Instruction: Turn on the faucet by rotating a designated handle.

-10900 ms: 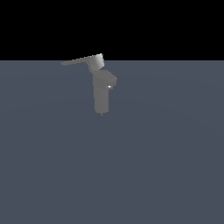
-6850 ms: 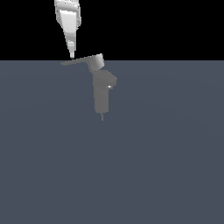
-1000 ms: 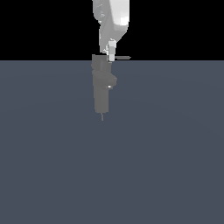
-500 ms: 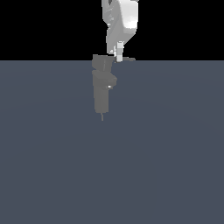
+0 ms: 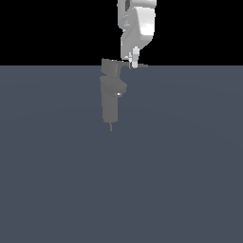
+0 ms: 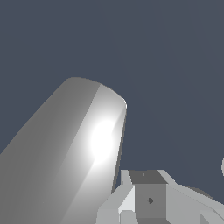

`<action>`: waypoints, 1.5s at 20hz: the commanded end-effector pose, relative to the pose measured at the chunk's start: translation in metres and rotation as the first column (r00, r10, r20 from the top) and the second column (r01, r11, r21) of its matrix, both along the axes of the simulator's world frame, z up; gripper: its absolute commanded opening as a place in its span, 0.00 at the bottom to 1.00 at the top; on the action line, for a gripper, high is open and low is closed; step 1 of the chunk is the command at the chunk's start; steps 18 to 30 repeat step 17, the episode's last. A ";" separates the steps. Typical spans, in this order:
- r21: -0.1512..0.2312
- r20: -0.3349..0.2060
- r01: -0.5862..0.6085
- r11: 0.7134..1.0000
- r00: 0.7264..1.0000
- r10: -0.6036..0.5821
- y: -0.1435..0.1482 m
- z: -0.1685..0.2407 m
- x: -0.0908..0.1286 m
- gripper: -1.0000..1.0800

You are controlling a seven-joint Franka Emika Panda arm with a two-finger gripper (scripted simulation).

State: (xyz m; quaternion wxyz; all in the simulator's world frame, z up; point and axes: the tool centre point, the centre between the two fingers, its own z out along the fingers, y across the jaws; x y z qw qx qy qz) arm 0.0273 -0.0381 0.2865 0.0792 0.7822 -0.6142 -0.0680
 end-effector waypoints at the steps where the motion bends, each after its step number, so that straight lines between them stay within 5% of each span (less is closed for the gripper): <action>1: -0.004 0.008 0.011 1.000 1.000 -0.011 -0.012 0.000 0.008 0.00; 16: -0.006 0.013 0.026 1.000 1.000 -0.026 -0.043 -0.003 0.041 0.00; 30: -0.006 0.013 0.026 1.000 1.000 -0.026 -0.043 -0.003 0.041 0.00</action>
